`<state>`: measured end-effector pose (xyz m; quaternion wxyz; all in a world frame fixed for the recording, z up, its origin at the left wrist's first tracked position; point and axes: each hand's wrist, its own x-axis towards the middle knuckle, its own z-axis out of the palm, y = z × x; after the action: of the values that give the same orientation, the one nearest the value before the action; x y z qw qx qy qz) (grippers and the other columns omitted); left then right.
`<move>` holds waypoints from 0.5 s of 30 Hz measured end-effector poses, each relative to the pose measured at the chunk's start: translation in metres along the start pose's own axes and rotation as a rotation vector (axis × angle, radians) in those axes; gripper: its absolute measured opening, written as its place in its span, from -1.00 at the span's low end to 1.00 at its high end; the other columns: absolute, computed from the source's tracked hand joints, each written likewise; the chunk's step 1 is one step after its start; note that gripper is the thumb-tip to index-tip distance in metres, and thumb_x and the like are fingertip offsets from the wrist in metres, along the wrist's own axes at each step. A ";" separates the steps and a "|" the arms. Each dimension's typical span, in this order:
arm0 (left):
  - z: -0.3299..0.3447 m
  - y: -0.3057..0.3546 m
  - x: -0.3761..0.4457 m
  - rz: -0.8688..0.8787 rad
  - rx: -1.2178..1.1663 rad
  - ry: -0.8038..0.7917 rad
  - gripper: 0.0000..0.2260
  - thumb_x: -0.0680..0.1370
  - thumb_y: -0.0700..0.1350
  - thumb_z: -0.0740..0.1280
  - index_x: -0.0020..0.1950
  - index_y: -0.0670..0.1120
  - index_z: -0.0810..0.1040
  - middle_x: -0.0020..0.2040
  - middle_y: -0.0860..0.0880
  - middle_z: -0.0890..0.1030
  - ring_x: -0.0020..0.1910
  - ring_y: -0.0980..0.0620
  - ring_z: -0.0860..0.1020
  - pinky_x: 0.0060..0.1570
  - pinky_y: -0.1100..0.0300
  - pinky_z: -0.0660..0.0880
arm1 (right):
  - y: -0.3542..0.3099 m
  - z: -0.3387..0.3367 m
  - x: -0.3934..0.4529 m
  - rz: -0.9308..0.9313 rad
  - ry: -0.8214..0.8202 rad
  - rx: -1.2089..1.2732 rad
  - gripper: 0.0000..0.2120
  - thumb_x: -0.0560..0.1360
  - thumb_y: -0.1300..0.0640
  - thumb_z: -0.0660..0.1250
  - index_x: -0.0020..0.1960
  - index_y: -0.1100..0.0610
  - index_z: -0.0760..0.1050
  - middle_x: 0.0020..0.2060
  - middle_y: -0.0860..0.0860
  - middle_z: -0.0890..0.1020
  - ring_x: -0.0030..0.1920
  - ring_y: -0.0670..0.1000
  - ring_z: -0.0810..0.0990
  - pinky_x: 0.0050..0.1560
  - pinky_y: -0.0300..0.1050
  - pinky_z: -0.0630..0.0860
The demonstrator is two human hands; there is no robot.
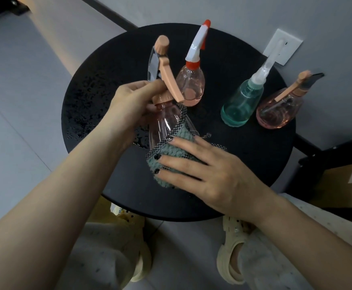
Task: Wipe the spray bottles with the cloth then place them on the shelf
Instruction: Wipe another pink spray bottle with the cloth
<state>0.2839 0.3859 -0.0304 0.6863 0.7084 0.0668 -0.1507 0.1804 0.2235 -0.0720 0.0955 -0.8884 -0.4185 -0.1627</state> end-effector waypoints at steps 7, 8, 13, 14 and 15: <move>0.007 -0.008 0.003 -0.004 0.147 -0.069 -0.84 0.49 -0.04 0.37 -0.10 -0.13 0.54 -0.45 0.07 0.47 -0.48 0.15 0.42 -0.46 0.34 0.36 | 0.001 -0.001 0.008 0.432 0.180 0.430 -0.65 0.54 0.22 0.27 0.33 0.16 0.45 0.31 0.06 0.47 0.39 0.08 0.35 0.40 -0.06 0.31; 0.008 -0.008 0.002 -0.001 0.166 -0.083 -0.85 0.49 -0.05 0.38 -0.13 -0.12 0.53 -0.46 0.08 0.45 -0.50 0.16 0.41 -0.46 0.34 0.36 | 0.001 -0.001 0.009 0.493 0.223 0.509 -0.64 0.54 0.22 0.27 0.33 0.16 0.44 0.30 0.05 0.46 0.38 0.04 0.36 0.40 -0.07 0.31; 0.011 -0.008 0.000 0.051 0.253 -0.117 -0.85 0.46 -0.06 0.43 -0.18 -0.12 0.54 -0.39 0.02 0.48 -0.47 0.17 0.42 -0.45 0.34 0.34 | -0.005 0.002 0.011 0.594 0.312 0.673 -0.61 0.51 0.34 0.31 0.31 0.17 0.45 0.26 -0.04 0.43 0.33 -0.12 0.40 0.34 -0.24 0.33; 0.011 -0.008 -0.001 0.069 0.270 -0.114 -0.84 0.45 -0.05 0.44 -0.21 -0.11 0.54 -0.39 0.03 0.47 -0.47 0.18 0.41 -0.46 0.35 0.33 | -0.006 0.003 0.011 0.596 0.318 0.675 -0.62 0.50 0.35 0.31 0.31 0.18 0.46 0.26 -0.04 0.43 0.32 -0.13 0.40 0.33 -0.26 0.32; 0.012 -0.009 -0.002 0.091 0.287 -0.103 -0.82 0.44 -0.04 0.46 -0.23 -0.11 0.53 -0.40 0.04 0.46 -0.47 0.19 0.38 -0.45 0.35 0.30 | -0.007 0.003 0.011 0.598 0.320 0.670 -0.62 0.50 0.35 0.31 0.30 0.20 0.46 0.25 -0.04 0.43 0.32 -0.14 0.40 0.33 -0.27 0.32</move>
<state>0.2780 0.3745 -0.0383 0.5866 0.7928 -0.0229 -0.1638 0.1825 0.2364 -0.0711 0.4826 -0.8539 -0.1540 -0.1191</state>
